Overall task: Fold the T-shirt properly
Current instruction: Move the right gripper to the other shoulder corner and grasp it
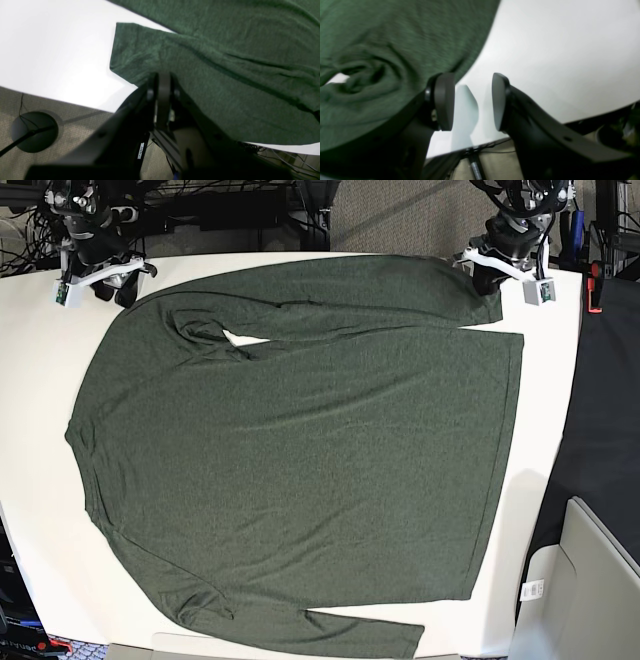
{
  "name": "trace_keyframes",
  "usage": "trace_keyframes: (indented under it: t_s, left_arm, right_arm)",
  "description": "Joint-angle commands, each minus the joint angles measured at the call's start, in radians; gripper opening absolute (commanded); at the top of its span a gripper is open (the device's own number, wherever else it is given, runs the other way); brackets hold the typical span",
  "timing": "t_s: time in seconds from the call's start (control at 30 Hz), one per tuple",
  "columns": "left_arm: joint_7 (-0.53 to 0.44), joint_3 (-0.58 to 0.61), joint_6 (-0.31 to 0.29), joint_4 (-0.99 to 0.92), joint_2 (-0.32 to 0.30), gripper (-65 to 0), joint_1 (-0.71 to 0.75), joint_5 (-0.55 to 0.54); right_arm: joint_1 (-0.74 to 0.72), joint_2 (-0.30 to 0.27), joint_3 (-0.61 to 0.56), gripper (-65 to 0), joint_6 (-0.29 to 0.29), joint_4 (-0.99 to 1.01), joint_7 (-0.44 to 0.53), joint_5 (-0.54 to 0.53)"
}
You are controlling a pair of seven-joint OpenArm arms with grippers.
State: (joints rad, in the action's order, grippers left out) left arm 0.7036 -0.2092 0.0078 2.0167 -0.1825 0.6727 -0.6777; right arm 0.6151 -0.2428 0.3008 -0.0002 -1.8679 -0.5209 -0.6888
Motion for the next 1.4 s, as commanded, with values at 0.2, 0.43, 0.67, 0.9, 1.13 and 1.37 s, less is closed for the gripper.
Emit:
trace_keyframes:
  t_s: [0.2,0.43,0.67,0.9,1.13,1.37]
  left_arm:
    - [-0.02,0.003,-0.004,0.022,-0.005,-65.0,0.006,-0.006]
    - [-0.02,0.003,-0.004,0.022,-0.004,-65.0,0.006,-0.006]
    - [-0.02,0.003,-0.004,0.019,-0.004,-65.0,0.008,-0.006]
    - [-0.02,0.003,-0.004,0.019,-0.004,-65.0,0.008,-0.006]
    - [-0.02,-0.002,-0.004,0.022,-0.004,-65.0,0.008,-0.006]
    - [-0.022,-0.006,-0.004,0.022,-0.005,-65.0,0.023,-0.006]
  right_arm:
    - [-0.044,0.013,0.007,-40.2,0.004,0.054,0.018,-0.093]
    - [-0.096,0.02,-0.001,-40.2,0.004,0.127,0.017,-0.144]
    - [-0.151,0.02,-0.002,-40.2,0.004,0.169,0.017,-0.147]
    - [-0.189,0.049,0.004,-47.3,0.004,0.179,-0.058,-0.147]
    - [-0.146,0.059,0.01,-64.8,0.004,0.161,-0.058,-0.15]
    - [-0.042,0.049,0.114,-64.8,0.038,0.066,-0.058,-0.213]
